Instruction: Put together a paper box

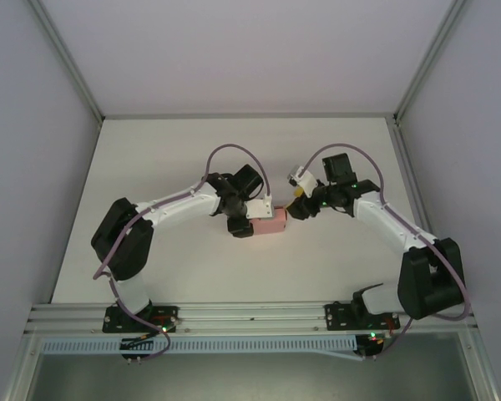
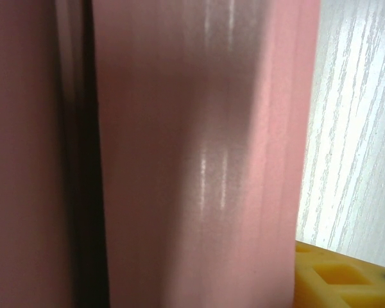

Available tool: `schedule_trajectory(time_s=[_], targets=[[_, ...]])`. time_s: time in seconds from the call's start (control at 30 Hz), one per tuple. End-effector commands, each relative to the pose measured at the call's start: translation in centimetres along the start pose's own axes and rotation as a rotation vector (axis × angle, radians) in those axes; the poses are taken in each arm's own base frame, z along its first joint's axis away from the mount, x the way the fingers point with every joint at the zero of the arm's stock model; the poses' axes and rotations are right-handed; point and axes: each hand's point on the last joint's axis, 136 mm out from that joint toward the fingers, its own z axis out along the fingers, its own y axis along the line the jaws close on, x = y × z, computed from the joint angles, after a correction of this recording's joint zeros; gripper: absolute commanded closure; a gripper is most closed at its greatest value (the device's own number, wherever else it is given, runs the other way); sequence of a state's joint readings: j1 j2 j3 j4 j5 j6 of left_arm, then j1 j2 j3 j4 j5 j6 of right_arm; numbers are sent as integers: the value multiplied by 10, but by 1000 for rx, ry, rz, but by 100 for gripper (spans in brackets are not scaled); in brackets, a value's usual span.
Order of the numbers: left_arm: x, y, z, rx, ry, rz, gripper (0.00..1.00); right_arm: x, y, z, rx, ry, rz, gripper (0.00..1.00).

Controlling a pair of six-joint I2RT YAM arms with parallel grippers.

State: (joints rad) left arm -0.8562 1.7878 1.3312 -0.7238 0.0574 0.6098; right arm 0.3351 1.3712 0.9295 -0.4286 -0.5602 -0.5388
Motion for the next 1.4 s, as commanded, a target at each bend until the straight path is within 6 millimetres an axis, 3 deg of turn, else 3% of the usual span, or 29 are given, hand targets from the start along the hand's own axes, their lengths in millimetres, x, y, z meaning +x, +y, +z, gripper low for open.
schedule_trajectory(time_s=[0.0, 0.17, 0.4, 0.47, 0.6, 0.83, 1.03, 1.2, 1.37], targets=[[1, -6, 3, 47, 13, 9, 41, -2, 10, 4, -61, 3, -10, 48], [1, -6, 4, 44, 11, 7, 41, -4, 17, 8, -109, 0, -7, 55], [-2, -3, 5, 36, 10, -6, 41, -9, 15, 6, -94, -10, 24, 92], [-2, -1, 5, 26, 10, -12, 41, -13, 19, 4, -115, -14, 69, 99], [-4, 5, 5, 0, 10, -23, 40, -20, 15, 4, -101, -33, 260, 100], [-4, 12, 8, -25, 24, -45, 41, -38, 10, 3, -101, -104, 762, 100], [-6, 13, 10, -28, 25, -52, 41, -49, 9, -10, -81, -111, 873, 100], [-4, 12, 11, -26, 30, -54, 41, -45, 13, -6, -116, -52, 902, 100], [-3, 12, 11, -30, 28, -54, 42, -25, 6, -1, -44, 13, 854, 100]])
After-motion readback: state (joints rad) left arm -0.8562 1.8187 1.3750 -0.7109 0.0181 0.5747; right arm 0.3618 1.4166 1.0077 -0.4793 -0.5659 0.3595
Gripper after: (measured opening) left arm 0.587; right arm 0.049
